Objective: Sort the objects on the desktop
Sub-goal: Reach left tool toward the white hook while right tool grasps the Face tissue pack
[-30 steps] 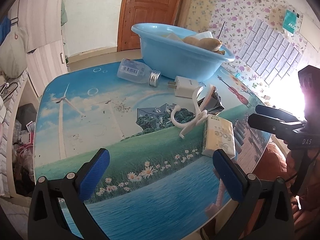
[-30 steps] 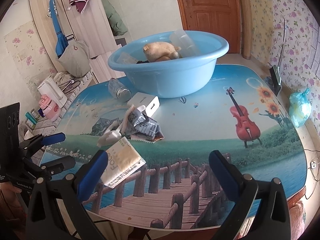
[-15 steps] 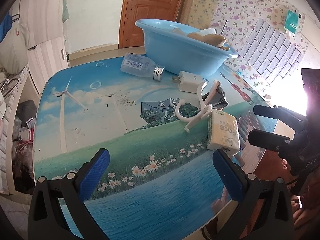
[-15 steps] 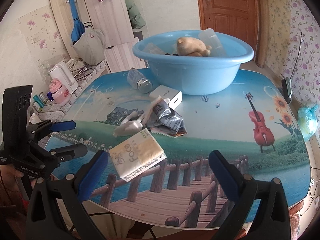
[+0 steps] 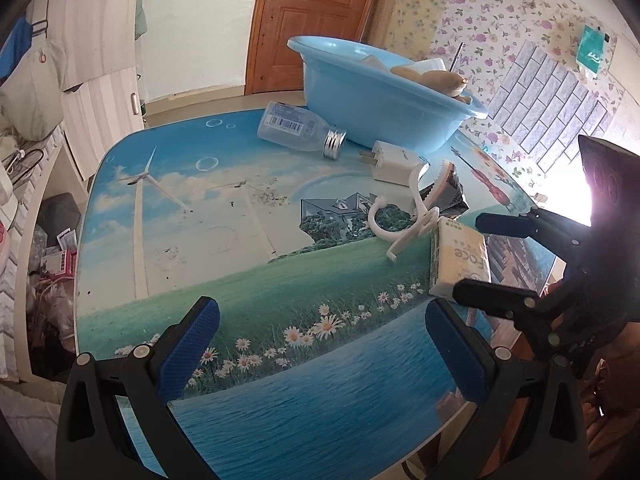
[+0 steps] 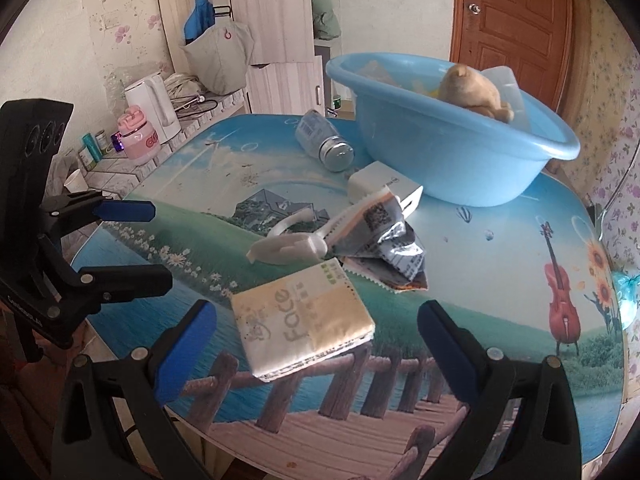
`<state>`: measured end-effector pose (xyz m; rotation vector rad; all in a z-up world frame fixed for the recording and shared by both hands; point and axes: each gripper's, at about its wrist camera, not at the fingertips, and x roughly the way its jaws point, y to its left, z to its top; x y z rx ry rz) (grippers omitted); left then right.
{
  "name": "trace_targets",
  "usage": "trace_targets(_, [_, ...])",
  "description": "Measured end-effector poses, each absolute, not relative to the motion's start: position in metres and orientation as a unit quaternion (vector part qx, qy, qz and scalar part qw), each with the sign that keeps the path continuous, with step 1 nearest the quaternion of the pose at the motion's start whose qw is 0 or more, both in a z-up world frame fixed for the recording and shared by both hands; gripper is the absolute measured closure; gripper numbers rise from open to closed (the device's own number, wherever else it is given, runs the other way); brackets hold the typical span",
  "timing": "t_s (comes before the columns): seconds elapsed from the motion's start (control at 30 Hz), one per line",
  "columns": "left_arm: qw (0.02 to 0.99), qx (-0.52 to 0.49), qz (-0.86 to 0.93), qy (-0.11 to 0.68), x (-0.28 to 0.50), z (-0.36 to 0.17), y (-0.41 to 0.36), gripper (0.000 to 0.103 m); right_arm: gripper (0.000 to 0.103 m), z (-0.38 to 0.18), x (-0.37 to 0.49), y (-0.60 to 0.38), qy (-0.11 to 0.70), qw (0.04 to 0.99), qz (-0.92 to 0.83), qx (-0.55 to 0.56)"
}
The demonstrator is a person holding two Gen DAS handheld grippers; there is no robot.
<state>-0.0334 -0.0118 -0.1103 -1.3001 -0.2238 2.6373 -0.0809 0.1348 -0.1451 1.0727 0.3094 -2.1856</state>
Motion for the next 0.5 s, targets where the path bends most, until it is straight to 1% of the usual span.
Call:
trace_targets(0.07, [0.092, -0.439, 0.891, -0.068, -0.034, -0.11, -0.01, 0.0, 0.016, -0.146, -0.084, 0.137, 0.105, 0.342, -0.835, 0.417])
trace_targets(0.1, [0.093, -0.44, 0.891, -0.064, -0.036, -0.11, -0.008, 0.0, 0.032, -0.147, -0.086, 0.139, 0.094, 0.349, -0.831, 0.423])
trace_targets(0.13, [0.096, -0.44, 0.891, -0.06, -0.037, -0.11, -0.006, 0.0, 0.035, -0.147, -0.087, 0.143, 0.082, 0.352, -0.828, 0.428])
trace_targets(0.33, [0.121, -0.438, 0.89, -0.032, -0.056, -0.111, 0.015, 0.0, 0.037, -0.147, -0.093, 0.165, 0.055, 0.331, -0.837, 0.431])
trace_targets(0.5, [0.146, -0.438, 0.887, -0.01, -0.069, -0.112, 0.033, 0.0, 0.037, -0.145, -0.1, 0.192, 0.033, 0.289, -0.852, 0.435])
